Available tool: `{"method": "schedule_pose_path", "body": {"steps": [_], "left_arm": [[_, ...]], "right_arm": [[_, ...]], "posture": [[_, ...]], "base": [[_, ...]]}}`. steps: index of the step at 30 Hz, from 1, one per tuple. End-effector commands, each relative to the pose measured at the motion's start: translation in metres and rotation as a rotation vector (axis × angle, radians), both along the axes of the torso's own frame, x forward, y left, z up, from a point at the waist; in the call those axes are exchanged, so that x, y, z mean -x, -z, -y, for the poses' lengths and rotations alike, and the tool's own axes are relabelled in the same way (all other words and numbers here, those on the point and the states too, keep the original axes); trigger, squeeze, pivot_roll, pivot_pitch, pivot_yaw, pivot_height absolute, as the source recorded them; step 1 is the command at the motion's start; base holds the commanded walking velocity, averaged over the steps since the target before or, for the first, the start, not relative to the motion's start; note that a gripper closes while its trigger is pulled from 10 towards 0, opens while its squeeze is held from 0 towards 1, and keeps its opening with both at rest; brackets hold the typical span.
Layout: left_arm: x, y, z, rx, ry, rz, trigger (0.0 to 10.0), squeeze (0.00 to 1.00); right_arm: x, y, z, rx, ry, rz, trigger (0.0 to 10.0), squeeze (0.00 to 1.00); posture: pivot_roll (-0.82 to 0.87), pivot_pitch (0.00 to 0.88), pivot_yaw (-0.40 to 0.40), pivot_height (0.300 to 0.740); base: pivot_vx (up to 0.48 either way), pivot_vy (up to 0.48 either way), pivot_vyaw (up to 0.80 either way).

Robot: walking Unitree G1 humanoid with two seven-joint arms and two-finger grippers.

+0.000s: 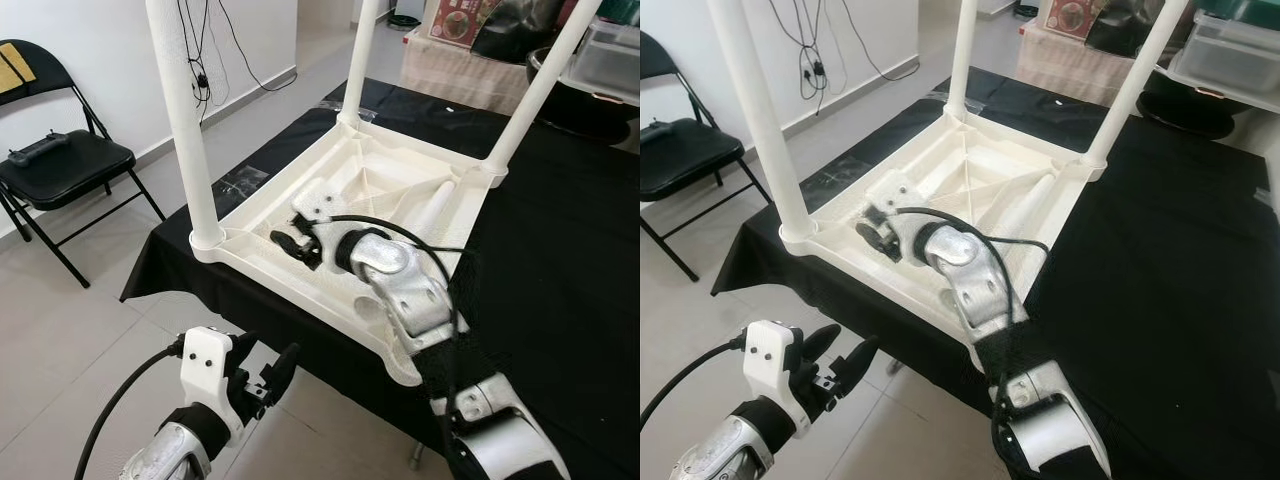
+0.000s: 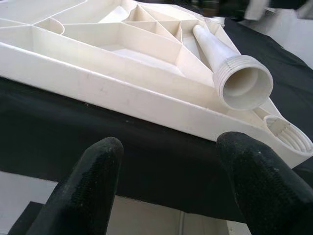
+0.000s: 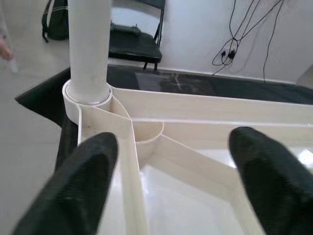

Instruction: Building children table

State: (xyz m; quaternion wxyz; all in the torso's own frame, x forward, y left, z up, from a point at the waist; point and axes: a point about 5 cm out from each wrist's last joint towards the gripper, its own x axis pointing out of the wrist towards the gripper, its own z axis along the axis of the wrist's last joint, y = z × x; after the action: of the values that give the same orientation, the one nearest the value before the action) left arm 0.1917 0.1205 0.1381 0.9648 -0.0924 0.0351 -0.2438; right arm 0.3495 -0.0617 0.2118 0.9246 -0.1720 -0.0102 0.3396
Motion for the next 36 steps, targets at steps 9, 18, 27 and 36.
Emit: {"method": "schedule_pose_path", "body": {"steps": [9, 18, 27, 36], "left_arm": [[-0.022, -0.008, -0.005, -0.119, -0.011, 0.103, 10.0, 0.00], [-0.044, -0.019, 0.007, -0.133, 0.007, 0.169, 10.0, 0.00], [-0.055, -0.017, 0.019, -0.185, 0.012, 0.189, 10.0, 0.00], [-0.053, -0.015, 0.014, -0.250, -0.040, 0.238, 10.0, 0.00]], "right_arm": [[-0.001, -0.002, 0.051, -0.202, 0.312, -0.048, 10.0, 0.00], [0.007, -0.019, 0.070, -0.309, 0.344, -0.002, 10.0, 0.00], [0.049, 0.038, 0.087, -0.367, 0.502, -0.067, 10.0, 0.00], [0.072, 0.034, 0.070, -0.585, 0.297, -0.082, 10.0, 0.00]], "posture": [[0.02, 0.088, -0.081, 0.740], [-0.01, 0.068, -0.078, 0.740], [-0.02, 0.057, -0.062, 0.740], [-0.03, 0.046, -0.023, 0.740]], "base": [[0.000, 0.000, 0.00], [0.000, 0.000, 0.00], [0.000, 0.000, 0.00], [0.000, 0.000, 0.00]]}}
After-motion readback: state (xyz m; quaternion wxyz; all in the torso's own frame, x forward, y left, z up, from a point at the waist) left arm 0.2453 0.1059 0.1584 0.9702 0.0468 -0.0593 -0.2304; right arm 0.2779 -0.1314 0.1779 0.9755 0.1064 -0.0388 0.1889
